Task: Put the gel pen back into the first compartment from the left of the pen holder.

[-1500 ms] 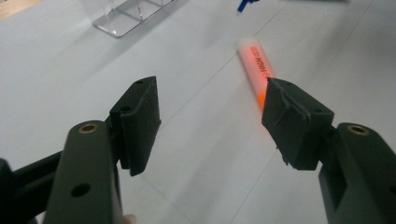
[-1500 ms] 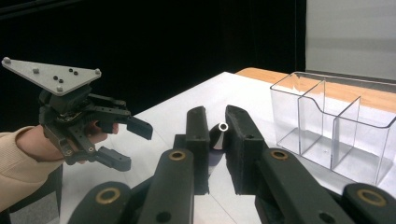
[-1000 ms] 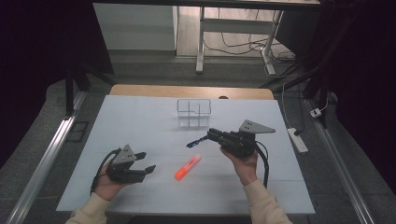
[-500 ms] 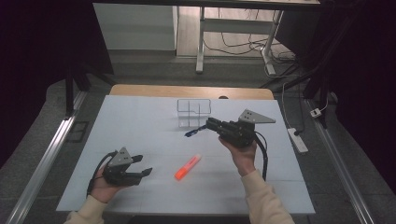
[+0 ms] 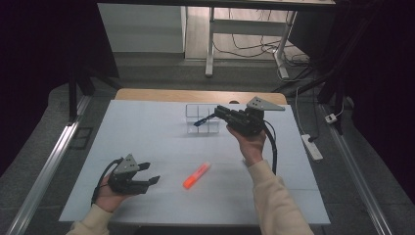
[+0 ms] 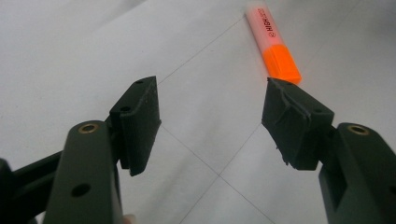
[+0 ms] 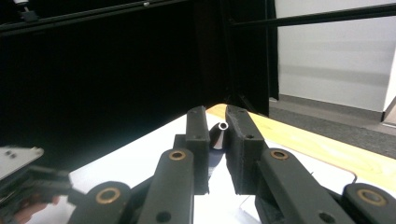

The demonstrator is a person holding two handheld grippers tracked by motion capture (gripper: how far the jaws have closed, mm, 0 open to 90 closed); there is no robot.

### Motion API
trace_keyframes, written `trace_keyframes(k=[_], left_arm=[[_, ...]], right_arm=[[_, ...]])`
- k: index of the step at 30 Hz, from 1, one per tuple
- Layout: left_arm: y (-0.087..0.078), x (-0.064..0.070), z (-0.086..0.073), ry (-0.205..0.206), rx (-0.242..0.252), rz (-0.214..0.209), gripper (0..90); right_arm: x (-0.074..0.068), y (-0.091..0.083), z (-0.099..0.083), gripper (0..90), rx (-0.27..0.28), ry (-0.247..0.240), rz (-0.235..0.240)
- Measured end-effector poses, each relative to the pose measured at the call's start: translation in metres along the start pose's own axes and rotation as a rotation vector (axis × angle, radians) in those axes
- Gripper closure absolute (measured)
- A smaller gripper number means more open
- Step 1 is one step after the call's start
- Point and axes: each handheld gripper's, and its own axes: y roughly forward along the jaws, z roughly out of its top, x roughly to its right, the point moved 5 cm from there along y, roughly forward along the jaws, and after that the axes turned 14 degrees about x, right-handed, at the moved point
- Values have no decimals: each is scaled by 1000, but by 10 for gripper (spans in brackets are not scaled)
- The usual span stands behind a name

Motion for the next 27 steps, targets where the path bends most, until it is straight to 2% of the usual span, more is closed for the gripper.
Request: trace_keyframes(k=[11, 27], left_arm=[[2, -1, -2, -2, -3, -4, 366], [2, -3, -3, 3, -4, 5, 366]], right_arm=[[23, 29, 3, 789, -17, -1, -65], [38, 53, -8, 788, -51, -4, -105]])
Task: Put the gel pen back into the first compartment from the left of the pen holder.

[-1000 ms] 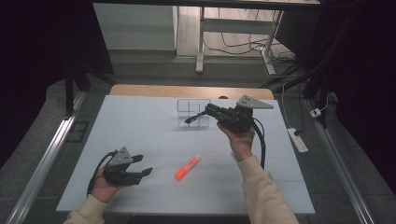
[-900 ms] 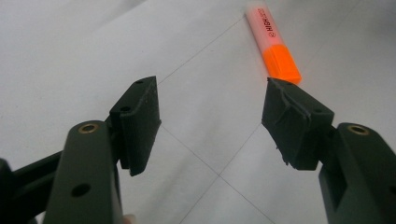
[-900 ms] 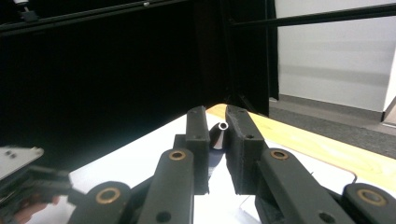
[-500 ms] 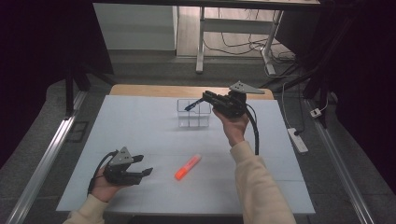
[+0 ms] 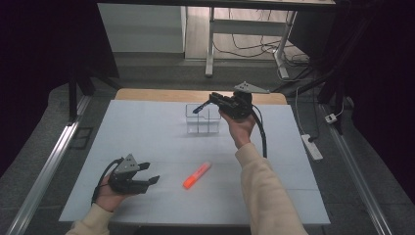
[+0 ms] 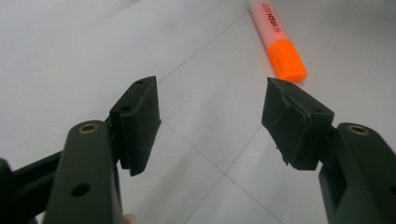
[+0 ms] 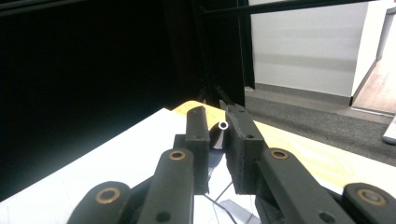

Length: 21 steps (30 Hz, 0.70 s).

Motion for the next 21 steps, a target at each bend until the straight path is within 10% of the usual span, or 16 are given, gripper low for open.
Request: trace_keyframes(k=[19, 21], left_arm=[[1, -1, -2, 14, -15, 6, 366], [1, -1, -3, 19, -20, 9, 366]], right_arm=[[3, 27, -20, 781, -57, -3, -4], [2, 29, -24, 650, -79, -19, 3]])
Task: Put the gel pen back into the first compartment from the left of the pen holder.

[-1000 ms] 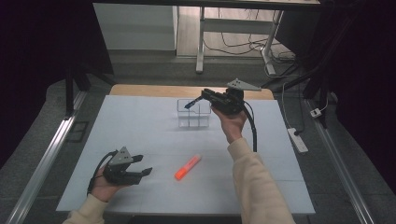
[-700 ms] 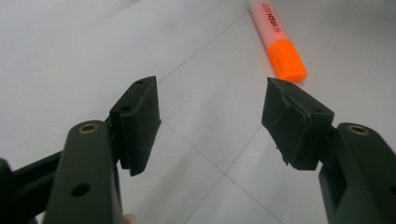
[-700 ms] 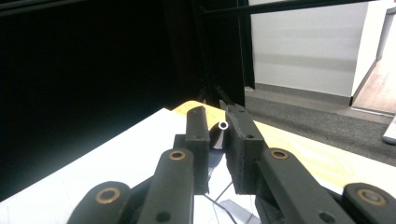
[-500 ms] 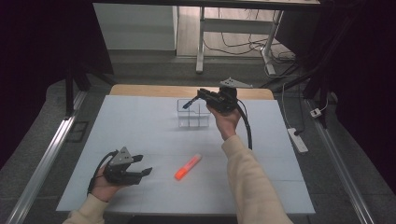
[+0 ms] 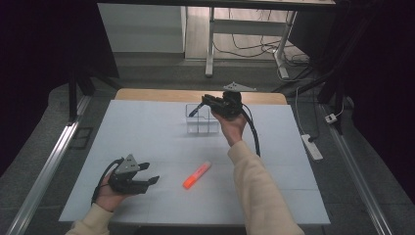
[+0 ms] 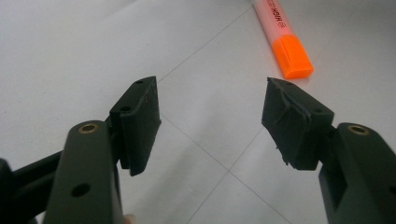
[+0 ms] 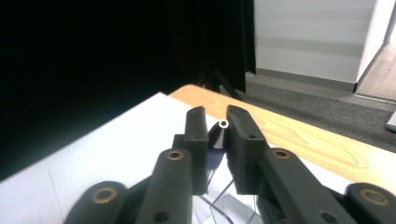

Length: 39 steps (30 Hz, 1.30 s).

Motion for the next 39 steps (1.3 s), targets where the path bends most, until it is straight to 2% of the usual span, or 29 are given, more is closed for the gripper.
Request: trace_keyframes(k=[1, 2, 6, 17, 28, 39], left_arm=[[0, 0, 0, 2, -2, 1, 366], [0, 0, 0, 1, -2, 1, 366], [1, 0, 0, 3, -3, 1, 366], [1, 0, -1, 2, -5, 2, 366], [2, 0, 0, 3, -8, 6, 366], [2, -1, -1, -2, -9, 9, 366]], right_arm=[[0, 1, -2, 567, -19, -11, -11], [-1, 2, -4, 529, -28, -16, -20], [-1, 0, -7, 455, -37, -9, -18], [1, -26, -12, 433, -19, 13, 16], [-2, -58, -18, 438, -3, 12, 42], [-6, -92, -29, 441, -9, -25, 46]])
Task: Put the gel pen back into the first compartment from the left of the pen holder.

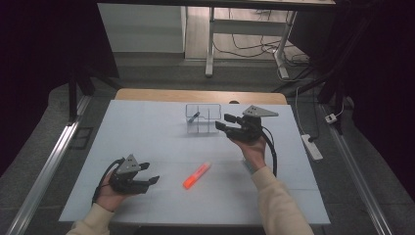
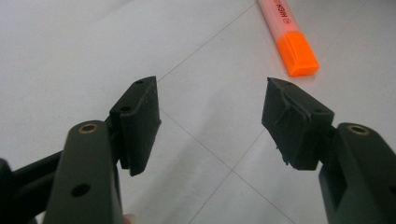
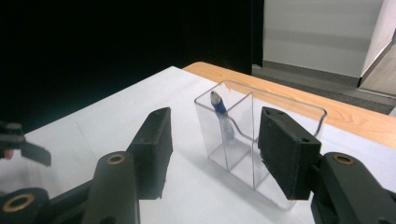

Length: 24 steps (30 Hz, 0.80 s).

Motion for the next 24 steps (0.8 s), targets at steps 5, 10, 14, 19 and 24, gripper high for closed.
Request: trace_keyframes(k=[5, 10, 14, 19, 24], left_arm=[[0, -1, 0, -4, 2, 4, 366], [0, 0, 0, -5, 0, 2, 366], [0, 0, 0, -8, -1, 4, 366], [1, 0, 0, -7, -2, 4, 366], [1, 0, 0, -5, -3, 4, 365]], right_arm=[[-3, -17, -7, 439, -20, -19, 1], [-5, -32, -15, 437, -32, -23, 4], [-6, -43, -21, 435, -44, -25, 6], [-6, -57, -31, 434, -57, -29, 4], [-4, -72, -41, 433, -82, -39, -11]])
